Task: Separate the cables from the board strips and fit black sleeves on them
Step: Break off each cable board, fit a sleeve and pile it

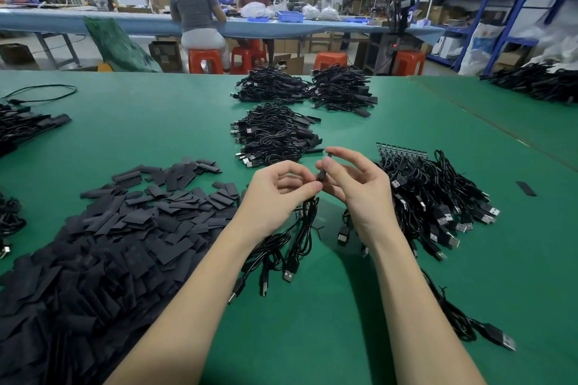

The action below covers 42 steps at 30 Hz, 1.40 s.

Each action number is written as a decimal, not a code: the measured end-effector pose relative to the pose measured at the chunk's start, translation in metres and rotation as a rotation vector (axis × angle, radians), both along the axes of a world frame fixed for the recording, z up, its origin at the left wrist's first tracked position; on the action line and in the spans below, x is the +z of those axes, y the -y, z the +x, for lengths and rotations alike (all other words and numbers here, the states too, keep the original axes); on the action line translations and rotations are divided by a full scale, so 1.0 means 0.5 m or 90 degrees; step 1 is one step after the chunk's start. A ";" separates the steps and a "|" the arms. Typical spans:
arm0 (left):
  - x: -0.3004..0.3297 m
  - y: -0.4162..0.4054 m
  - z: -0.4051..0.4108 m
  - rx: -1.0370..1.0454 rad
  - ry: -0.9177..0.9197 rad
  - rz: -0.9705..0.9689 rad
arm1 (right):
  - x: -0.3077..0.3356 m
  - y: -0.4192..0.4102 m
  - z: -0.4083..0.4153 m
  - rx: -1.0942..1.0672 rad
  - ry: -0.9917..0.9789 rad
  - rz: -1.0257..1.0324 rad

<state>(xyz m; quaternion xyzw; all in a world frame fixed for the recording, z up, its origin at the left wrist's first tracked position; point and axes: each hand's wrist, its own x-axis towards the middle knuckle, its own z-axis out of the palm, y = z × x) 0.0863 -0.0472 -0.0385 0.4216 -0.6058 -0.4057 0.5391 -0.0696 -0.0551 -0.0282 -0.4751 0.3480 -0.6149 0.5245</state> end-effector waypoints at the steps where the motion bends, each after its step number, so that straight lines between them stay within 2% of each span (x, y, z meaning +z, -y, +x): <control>1: 0.000 0.000 -0.001 0.004 -0.002 -0.005 | -0.002 0.000 0.001 -0.002 0.002 0.004; 9: 0.004 -0.003 -0.002 0.019 -0.015 -0.005 | -0.016 0.002 0.013 -0.015 0.054 0.042; 12: 0.007 -0.004 -0.008 0.016 0.033 0.028 | -0.016 0.003 0.018 -0.043 0.073 0.056; 16: 0.007 -0.004 0.008 -0.033 0.154 0.131 | -0.006 0.014 0.001 -0.132 0.174 0.069; 27: 0.013 -0.005 0.008 -0.054 0.199 0.109 | 0.001 0.024 0.002 -0.173 0.199 0.025; 29: 0.021 0.001 0.017 -0.022 0.220 0.069 | 0.001 0.026 0.001 -0.183 0.157 0.021; 31: 0.037 0.020 0.033 0.038 0.225 0.020 | -0.005 0.029 -0.003 -0.200 0.062 0.048; 34: 0.069 0.077 0.056 0.118 0.243 -0.040 | -0.022 0.030 -0.006 -0.219 -0.193 0.086; 36: 0.093 0.133 0.066 0.175 0.294 -0.076 | -0.036 0.032 0.002 -0.191 -0.403 0.066; 38: 0.121 0.194 0.073 0.221 0.364 -0.115 | -0.042 0.026 0.019 -0.155 -0.562 0.056; 40: 0.142 0.250 0.078 0.253 0.463 -0.139 | -0.045 0.022 0.033 -0.124 -0.614 0.053; 42: 0.152 0.295 0.085 0.277 0.574 -0.143 | -0.050 0.019 0.042 -0.092 -0.615 0.050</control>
